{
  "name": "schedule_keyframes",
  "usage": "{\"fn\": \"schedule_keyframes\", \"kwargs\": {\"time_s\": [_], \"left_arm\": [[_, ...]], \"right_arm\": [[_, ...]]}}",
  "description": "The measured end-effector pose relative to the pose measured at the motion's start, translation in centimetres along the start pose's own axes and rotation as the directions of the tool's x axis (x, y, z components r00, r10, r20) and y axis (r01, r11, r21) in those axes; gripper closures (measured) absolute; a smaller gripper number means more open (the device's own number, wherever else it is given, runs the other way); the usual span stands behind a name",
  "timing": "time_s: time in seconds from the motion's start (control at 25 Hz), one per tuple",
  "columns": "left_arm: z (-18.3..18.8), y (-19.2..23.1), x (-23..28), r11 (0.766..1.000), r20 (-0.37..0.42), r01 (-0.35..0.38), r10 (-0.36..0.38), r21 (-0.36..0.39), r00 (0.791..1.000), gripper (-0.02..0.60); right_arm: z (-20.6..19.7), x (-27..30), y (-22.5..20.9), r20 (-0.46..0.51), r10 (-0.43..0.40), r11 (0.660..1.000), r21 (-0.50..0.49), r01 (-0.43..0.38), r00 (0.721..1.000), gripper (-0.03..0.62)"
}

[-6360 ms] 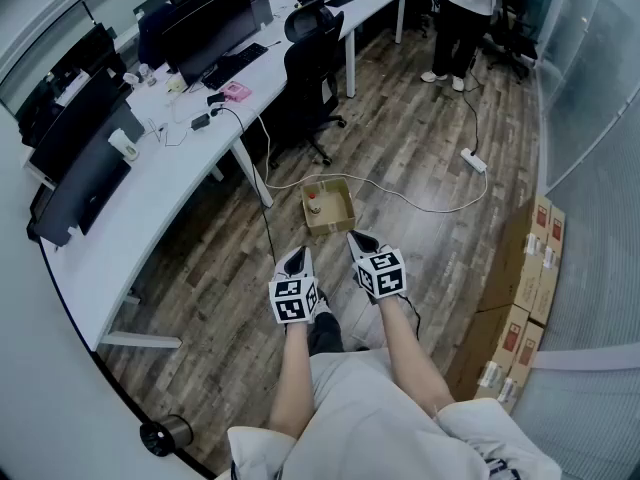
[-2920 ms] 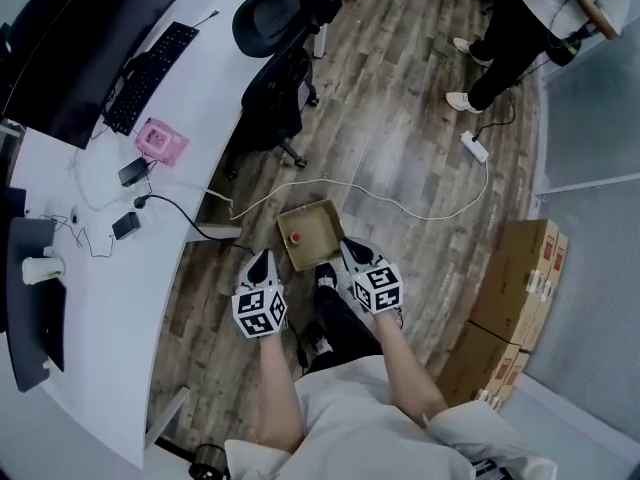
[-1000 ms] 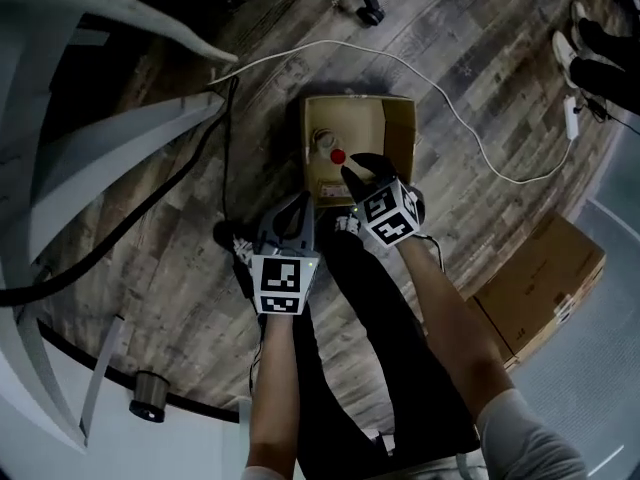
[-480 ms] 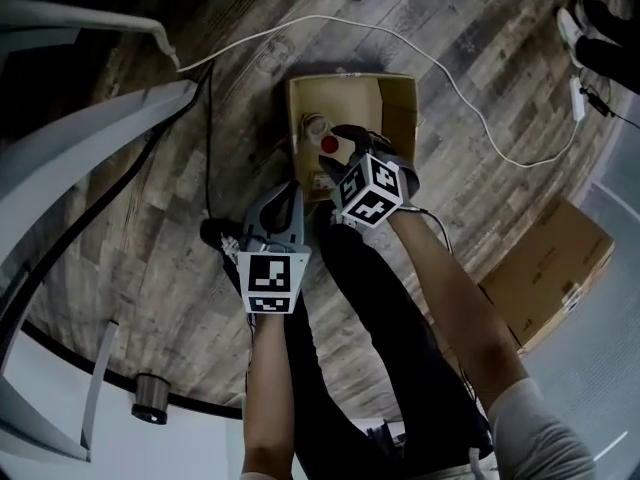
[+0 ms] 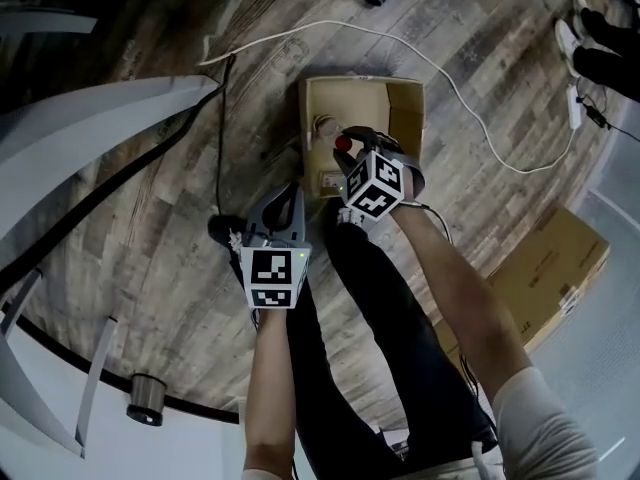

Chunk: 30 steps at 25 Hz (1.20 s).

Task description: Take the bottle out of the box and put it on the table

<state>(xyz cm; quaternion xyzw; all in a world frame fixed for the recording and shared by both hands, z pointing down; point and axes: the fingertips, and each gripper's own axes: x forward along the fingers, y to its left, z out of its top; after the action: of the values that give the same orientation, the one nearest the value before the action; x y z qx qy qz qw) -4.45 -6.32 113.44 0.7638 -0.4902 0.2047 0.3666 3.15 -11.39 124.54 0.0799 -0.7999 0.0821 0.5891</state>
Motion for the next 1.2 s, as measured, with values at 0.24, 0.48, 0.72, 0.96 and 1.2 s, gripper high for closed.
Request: {"fn": "schedule_keyframes", "kwargs": {"time_s": [0.24, 0.48, 0.72, 0.96, 1.2], "left_arm": [[2.3, 0.1, -2.7, 1.000, 0.003, 0.010, -0.010, 0.020, 1.000, 0.568], [7.0, -0.7, -5.9, 0.997, 0.009, 0.032, -0.033, 0.065, 0.999, 0.568], [11.7, -2.7, -9.4, 0.993, -0.014, 0.062, -0.061, 0.096, 0.998, 0.568], [17.6, -6.2, -13.4, 0.985, -0.019, 0.096, -0.094, 0.140, 0.995, 0.568], [22.9, -9.8, -19.2, 0.984, -0.004, 0.098, -0.098, 0.149, 0.995, 0.568]], "right_arm": [[0.4, -4.0, 0.6, 0.011, -0.026, 0.999, 0.044, 0.025, 1.000, 0.411], [1.9, -10.5, 0.3, 0.027, -0.056, 0.995, 0.084, 0.054, 0.998, 0.411], [4.6, -19.2, -0.5, 0.057, -0.074, 0.989, 0.135, 0.066, 0.996, 0.411], [9.3, -28.8, -1.6, 0.123, -0.100, 0.988, 0.127, 0.085, 0.987, 0.411], [13.8, -38.7, -0.7, 0.180, -0.112, 0.993, 0.063, 0.102, 0.977, 0.411]]}}
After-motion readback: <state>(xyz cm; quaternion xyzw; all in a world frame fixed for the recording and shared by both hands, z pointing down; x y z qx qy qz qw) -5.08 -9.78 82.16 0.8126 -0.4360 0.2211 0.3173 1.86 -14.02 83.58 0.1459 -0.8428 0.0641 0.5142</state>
